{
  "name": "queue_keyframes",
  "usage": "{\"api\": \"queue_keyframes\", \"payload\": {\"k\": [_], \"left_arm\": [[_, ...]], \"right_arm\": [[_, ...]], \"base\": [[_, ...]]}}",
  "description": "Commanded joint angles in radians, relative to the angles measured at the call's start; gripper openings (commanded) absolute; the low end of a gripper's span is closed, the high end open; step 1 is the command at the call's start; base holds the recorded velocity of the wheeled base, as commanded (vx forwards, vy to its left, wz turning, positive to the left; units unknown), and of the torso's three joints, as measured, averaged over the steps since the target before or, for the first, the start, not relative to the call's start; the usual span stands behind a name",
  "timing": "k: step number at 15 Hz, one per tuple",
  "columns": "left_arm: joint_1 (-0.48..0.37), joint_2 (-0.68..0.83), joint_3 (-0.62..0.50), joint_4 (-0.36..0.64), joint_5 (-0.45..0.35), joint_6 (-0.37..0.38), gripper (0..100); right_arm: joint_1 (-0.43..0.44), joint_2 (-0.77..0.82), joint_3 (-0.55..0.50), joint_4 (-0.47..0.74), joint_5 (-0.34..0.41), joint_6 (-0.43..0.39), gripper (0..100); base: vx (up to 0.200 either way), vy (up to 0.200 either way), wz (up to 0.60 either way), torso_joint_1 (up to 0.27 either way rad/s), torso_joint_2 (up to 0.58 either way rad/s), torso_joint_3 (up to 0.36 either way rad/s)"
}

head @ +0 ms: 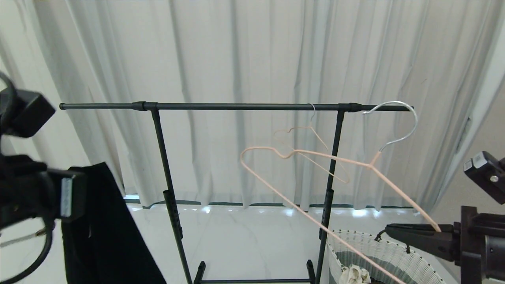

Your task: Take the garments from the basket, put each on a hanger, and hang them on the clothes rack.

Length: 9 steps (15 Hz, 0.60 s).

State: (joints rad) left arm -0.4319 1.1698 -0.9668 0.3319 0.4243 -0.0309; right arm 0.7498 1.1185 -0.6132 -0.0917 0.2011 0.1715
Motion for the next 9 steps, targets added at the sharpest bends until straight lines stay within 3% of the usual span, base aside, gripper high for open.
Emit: {"api": "queue_keyframes", "payload": {"k": [1, 5, 6, 9], "left_arm": [[-0.056, 0.291, -0.204, 0.002, 0.045, -0.133, 0], [-0.076, 0.380, -0.233, 0.001, 0.073, -0.201, 0], [-0.087, 0.412, -0.267, 0.001, 0.074, -0.253, 0], [-0.110, 0.444, -0.279, 0.001, 0.082, -0.274, 0]], "right_arm": [[0.100, 0.044, -0.007, -0.005, -0.002, 0.022, 0], [0.148, 0.075, -0.023, -0.006, 0.000, 0.037, 0], [0.158, 0.099, -0.034, -0.014, 0.000, 0.040, 0], [0.175, 0.145, -0.042, -0.068, 0.001, 0.046, 0]], "base": [[0.000, 0.000, 0.00, 0.000, 0.00, 0.000], [0.000, 0.000, 0.00, 0.000, 0.00, 0.000], [0.000, 0.000, 0.00, 0.000, 0.00, 0.000], [0.000, 0.000, 0.00, 0.000, 0.00, 0.000]]}}
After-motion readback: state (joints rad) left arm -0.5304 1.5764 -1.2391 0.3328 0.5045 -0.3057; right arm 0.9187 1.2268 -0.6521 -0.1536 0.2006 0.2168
